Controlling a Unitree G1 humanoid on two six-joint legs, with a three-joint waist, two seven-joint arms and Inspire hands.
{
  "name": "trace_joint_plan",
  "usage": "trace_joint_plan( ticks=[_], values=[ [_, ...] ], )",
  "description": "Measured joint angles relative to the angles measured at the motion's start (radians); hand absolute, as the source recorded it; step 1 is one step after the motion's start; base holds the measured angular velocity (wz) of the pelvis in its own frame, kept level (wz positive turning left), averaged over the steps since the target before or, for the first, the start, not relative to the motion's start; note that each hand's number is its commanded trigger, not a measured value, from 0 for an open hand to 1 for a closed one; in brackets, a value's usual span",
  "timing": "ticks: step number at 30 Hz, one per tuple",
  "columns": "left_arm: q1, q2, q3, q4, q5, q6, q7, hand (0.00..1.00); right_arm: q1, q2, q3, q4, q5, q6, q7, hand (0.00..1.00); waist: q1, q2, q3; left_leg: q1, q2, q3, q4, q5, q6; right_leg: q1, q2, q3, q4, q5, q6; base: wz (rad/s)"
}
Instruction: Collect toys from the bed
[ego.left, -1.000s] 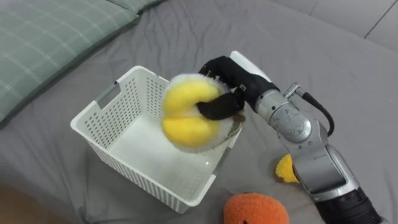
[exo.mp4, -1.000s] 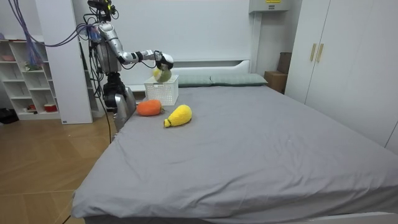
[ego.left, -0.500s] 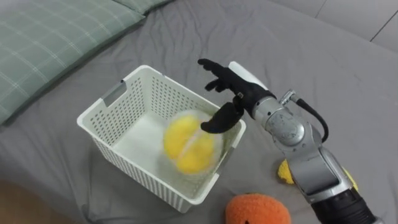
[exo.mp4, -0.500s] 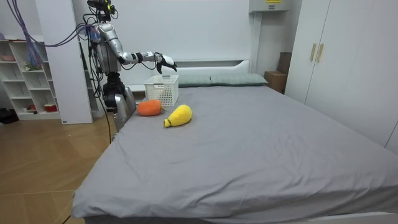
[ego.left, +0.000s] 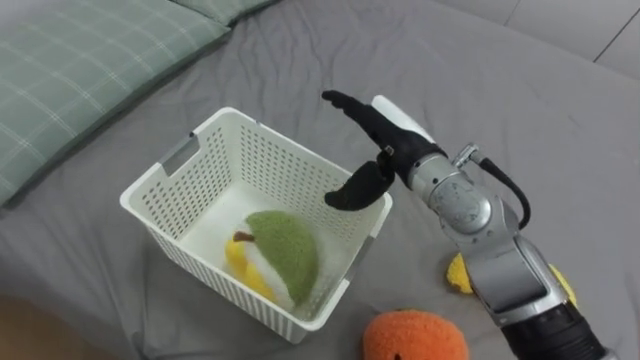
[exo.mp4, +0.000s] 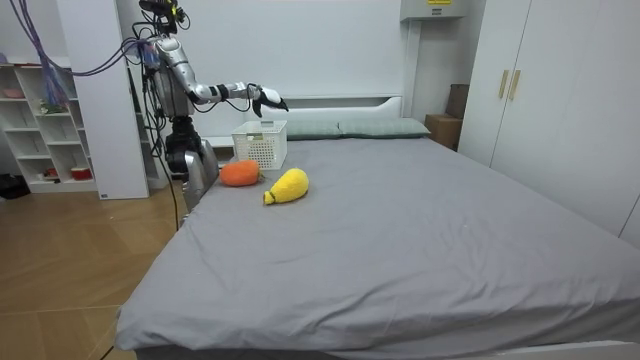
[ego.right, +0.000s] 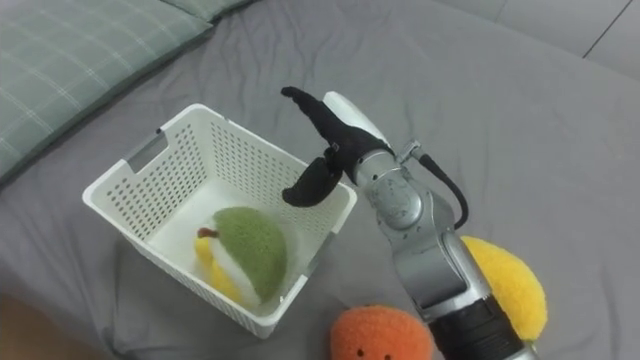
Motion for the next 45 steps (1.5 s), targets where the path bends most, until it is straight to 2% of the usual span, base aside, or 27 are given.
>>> trace_joint_plan(
  ticks=[3, 7, 8, 14, 17, 22, 25, 34, 38, 45],
  values=[
    [0.012, 0.000, 0.000, 0.002, 0.007, -0.001, 0.001, 0.00, 0.000, -0.002, -0.046, 0.000, 0.017, -0.003, -0.004, 0.00, -0.016, 0.003, -0.0002, 0.004, 0.000, 0.001, 0.002, 0.000, 0.000, 0.001, 0.000, 0.004, 0.001, 0.000, 0.000, 0.00],
    [0.034, -0.001, 0.000, 0.004, 0.007, -0.007, 0.001, 0.00, 0.002, -0.004, -0.106, 0.000, 0.079, -0.034, -0.043, 0.00, -0.049, 0.017, -0.0017, 0.006, 0.001, 0.009, 0.000, 0.000, 0.000, 0.001, 0.002, 0.027, 0.002, 0.000, 0.000, -0.07],
    [0.034, -0.001, 0.000, 0.007, 0.007, -0.009, 0.001, 0.00, 0.004, -0.006, -0.115, -0.001, 0.084, -0.040, -0.064, 0.00, -0.057, 0.017, -0.0061, 0.007, 0.002, 0.012, 0.000, 0.000, 0.000, 0.000, 0.002, 0.029, 0.002, 0.000, 0.001, -0.07],
    [0.043, 0.000, 0.012, 0.011, -0.006, -0.015, 0.001, 0.00, 0.052, -0.028, -0.168, 0.007, 0.094, -0.069, -0.145, 0.00, -0.119, 0.041, -0.0154, 0.015, 0.003, 0.027, -0.006, 0.000, 0.001, 0.002, 0.001, 0.035, 0.003, 0.001, 0.002, -0.04],
    [0.052, 0.001, 0.012, 0.011, -0.019, -0.021, 0.001, 0.00, 0.056, -0.041, -0.182, 0.088, 0.135, -0.087, -0.203, 0.00, -0.142, 0.049, -0.0147, 0.028, 0.007, 0.044, -0.014, 0.000, 0.001, 0.005, 0.003, 0.052, 0.003, 0.001, 0.002, -0.15],
    [0.060, -0.002, 0.018, 0.014, -0.036, -0.038, 0.001, 0.00, 0.082, -0.043, -0.226, 0.195, 0.174, -0.091, -0.265, 0.00, -0.188, 0.050, -0.0153, 0.048, 0.009, 0.057, -0.024, 0.000, 0.001, 0.017, 0.004, 0.055, 0.003, 0.002, 0.002, -0.07],
    [0.059, -0.002, 0.019, 0.014, -0.041, -0.053, 0.001, 0.00, 0.100, -0.066, -0.261, 0.217, 0.220, -0.094, -0.303, 0.00, -0.199, 0.049, -0.0158, 0.051, 0.011, 0.069, -0.025, 0.000, 0.001, 0.013, 0.005, 0.065, 0.004, 0.002, 0.002, -0.11],
    [0.064, -0.002, 0.019, 0.005, -0.039, -0.058, -0.001, 0.00, 0.119, -0.121, -0.315, 0.240, 0.235, -0.110, -0.334, 0.00, -0.240, 0.045, -0.0194, 0.048, 0.015, 0.082, -0.025, -0.001, 0.001, 0.001, 0.008, 0.084, 0.005, 0.002, 0.001, -0.05],
    [0.065, -0.002, 0.020, 0.005, -0.042, -0.063, -0.001, 0.00, 0.121, -0.124, -0.354, 0.273, 0.222, -0.123, -0.334, 0.00, -0.249, 0.045, -0.0195, 0.048, 0.015, 0.083, -0.026, -0.001, 0.001, 0.000, 0.008, 0.084, 0.005, 0.002, 0.001, 0.00],
    [0.063, -0.002, 0.020, 0.008, -0.044, -0.082, -0.001, 0.00, 0.139, -0.125, -0.358, 0.309, 0.209, -0.136, -0.324, 0.00, -0.256, 0.045, -0.0194, 0.048, 0.015, 0.084, -0.033, -0.001, 0.001, 0.000, 0.008, 0.082, 0.005, 0.002, 0.001, 0.00]
  ],
)
